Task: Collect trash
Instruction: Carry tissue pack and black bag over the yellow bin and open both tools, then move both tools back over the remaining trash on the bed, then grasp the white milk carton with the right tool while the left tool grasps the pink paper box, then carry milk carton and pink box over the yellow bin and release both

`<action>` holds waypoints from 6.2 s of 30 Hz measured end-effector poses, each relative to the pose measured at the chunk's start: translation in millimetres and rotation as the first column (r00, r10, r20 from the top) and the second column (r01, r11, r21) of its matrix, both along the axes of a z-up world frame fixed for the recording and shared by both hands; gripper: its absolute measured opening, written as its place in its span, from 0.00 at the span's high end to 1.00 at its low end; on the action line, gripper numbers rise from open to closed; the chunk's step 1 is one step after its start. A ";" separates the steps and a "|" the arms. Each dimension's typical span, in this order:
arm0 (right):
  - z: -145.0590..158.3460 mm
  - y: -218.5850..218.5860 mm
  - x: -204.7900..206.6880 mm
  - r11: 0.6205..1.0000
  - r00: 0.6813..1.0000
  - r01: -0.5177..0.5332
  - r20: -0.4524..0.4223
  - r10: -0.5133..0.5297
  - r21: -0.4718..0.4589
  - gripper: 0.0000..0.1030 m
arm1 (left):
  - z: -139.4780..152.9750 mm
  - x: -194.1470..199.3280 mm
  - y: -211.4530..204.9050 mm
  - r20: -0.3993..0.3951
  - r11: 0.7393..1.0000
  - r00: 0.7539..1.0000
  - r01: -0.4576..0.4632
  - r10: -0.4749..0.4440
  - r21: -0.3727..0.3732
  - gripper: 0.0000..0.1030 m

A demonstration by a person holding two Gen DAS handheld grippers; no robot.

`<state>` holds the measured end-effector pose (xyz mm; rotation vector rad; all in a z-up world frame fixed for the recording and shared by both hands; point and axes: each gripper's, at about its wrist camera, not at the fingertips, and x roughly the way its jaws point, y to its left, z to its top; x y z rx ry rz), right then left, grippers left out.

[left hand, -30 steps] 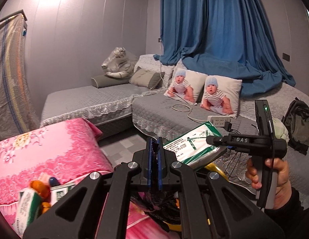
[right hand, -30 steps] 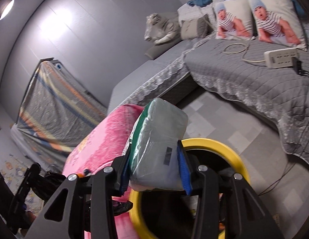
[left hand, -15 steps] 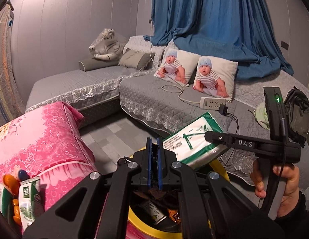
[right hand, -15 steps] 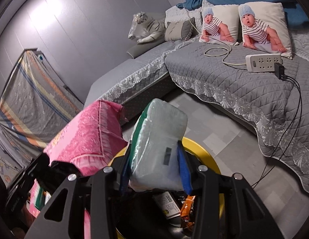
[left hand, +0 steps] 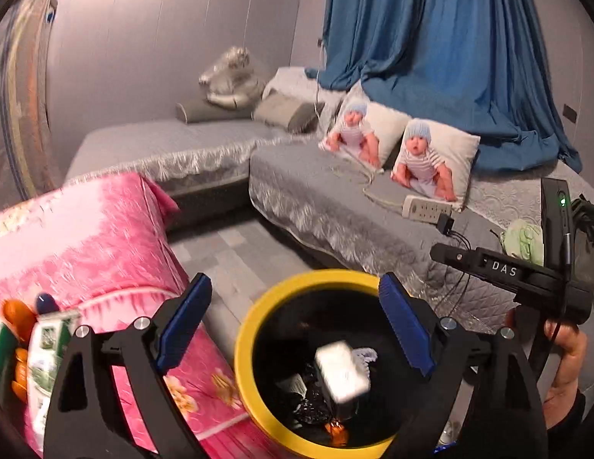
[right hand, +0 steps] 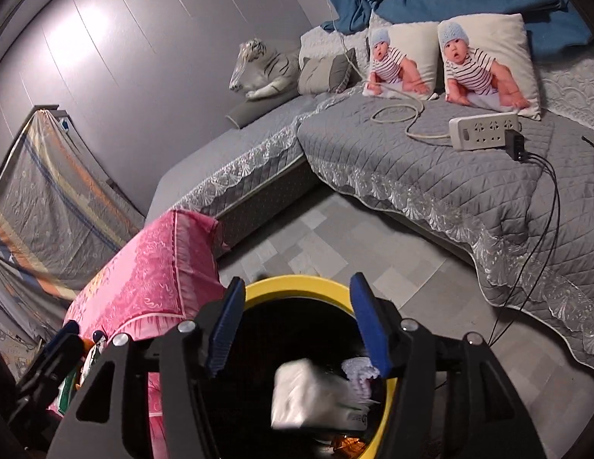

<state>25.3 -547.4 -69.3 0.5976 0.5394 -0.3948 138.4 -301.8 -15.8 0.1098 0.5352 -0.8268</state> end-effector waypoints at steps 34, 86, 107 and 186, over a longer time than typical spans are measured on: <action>5.4 364.7 162.7 0.606 0.563 -0.796 -0.360 0.744 0.008 0.11 | 1.5 -94.7 394.2 0.290 0.772 0.740 -0.636 0.607 0.007 0.08; 12.4 349.5 165.3 0.581 0.518 -0.803 -0.327 0.791 0.131 0.90 | -92.3 -36.4 358.0 -0.089 0.852 0.922 0.381 -0.376 0.359 0.23; 49.2 322.5 147.3 0.580 0.560 -0.805 -0.162 0.812 0.124 0.93 | -47.8 -43.1 388.8 0.013 0.975 0.988 0.151 -0.155 0.165 0.43; -36.9 36.0 8.8 0.976 0.940 -0.219 -0.272 0.207 -0.014 0.92 | -39.1 23.8 -25.7 -0.103 0.993 0.991 0.094 -0.087 0.075 0.39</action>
